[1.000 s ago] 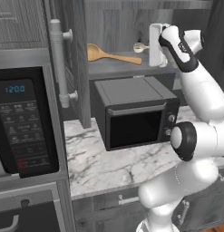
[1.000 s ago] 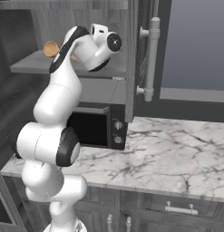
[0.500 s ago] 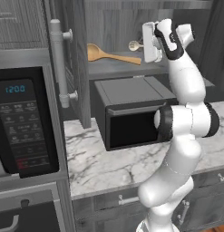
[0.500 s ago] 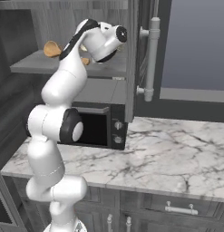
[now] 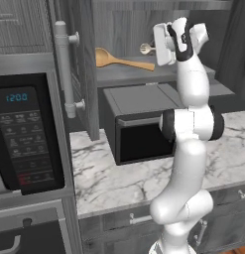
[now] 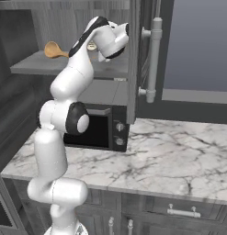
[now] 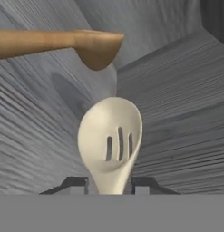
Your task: Organize the utensils by type. Pick up the wooden spoons from the counter and place them in the open cabinet. Then pick up the metallic utensils from the counter and place them in the open drawer.
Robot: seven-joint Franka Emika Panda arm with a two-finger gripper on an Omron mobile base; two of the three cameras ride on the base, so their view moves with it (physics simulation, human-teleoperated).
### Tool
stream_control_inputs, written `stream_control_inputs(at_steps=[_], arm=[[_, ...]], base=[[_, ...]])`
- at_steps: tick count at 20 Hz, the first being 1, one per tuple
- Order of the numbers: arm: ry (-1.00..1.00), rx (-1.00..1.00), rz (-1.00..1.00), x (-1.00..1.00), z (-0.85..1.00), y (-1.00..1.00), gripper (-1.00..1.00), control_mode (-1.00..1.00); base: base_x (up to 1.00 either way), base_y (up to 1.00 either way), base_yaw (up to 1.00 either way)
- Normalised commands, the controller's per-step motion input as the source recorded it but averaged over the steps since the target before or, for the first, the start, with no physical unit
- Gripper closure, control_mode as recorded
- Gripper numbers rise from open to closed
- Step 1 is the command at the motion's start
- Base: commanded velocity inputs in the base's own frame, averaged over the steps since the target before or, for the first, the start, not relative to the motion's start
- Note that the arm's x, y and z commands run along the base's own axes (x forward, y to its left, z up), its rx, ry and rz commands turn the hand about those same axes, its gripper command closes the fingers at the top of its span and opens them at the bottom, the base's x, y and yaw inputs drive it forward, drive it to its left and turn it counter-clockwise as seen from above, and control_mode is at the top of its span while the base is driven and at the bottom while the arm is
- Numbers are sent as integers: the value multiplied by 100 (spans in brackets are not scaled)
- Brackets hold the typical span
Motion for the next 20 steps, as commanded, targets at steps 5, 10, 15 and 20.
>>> stream_control_inputs(at_steps=[5,10,15,20], arm=[[0,0,0,4,-15,0,-100,-100],[5,0,0,0,-16,1,-100,-100],[8,0,0,-1,-2,7,-100,-100],[2,0,0,-16,0,4,-100,-100]], base=[[0,0,0],[0,0,0],[0,0,0],[0,0,0]])
